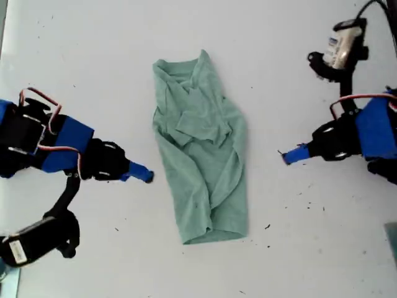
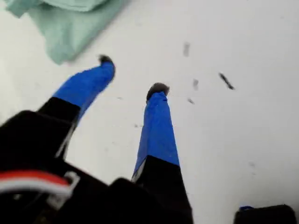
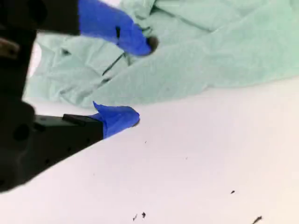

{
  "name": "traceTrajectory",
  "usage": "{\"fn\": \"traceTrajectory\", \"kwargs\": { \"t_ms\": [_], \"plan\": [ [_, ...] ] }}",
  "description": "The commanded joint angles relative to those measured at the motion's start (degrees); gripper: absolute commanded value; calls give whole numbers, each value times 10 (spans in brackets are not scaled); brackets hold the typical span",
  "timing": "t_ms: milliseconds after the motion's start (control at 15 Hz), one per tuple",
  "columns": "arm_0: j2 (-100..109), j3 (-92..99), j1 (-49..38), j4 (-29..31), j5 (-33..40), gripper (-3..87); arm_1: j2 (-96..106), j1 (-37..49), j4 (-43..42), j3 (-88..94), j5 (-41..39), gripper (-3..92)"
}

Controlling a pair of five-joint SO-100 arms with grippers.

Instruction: Fold t shirt

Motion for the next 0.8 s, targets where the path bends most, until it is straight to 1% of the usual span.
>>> {"fn": "traceTrajectory", "kwargs": {
  "t_ms": [0, 133, 267, 533, 667, 733],
  "plan": [
    [-157, -338, 37, 98, 25, 305, -316, -59, 76, -422, 18, 328],
    [-273, -464, 53, 115, 39, 308, -479, -87, 129, -587, 45, 322],
    [-328, -474, 57, 111, 27, 313, -531, -107, 142, -608, 86, 312],
    [-407, -476, 62, 64, 21, 317, -604, -149, 123, -605, 143, 306],
    [-439, -478, 60, 54, 18, 312, -651, -158, 72, -591, 134, 298],
    [-455, -478, 60, 47, 14, 314, -682, -163, 65, -585, 133, 302]
  ]
}}
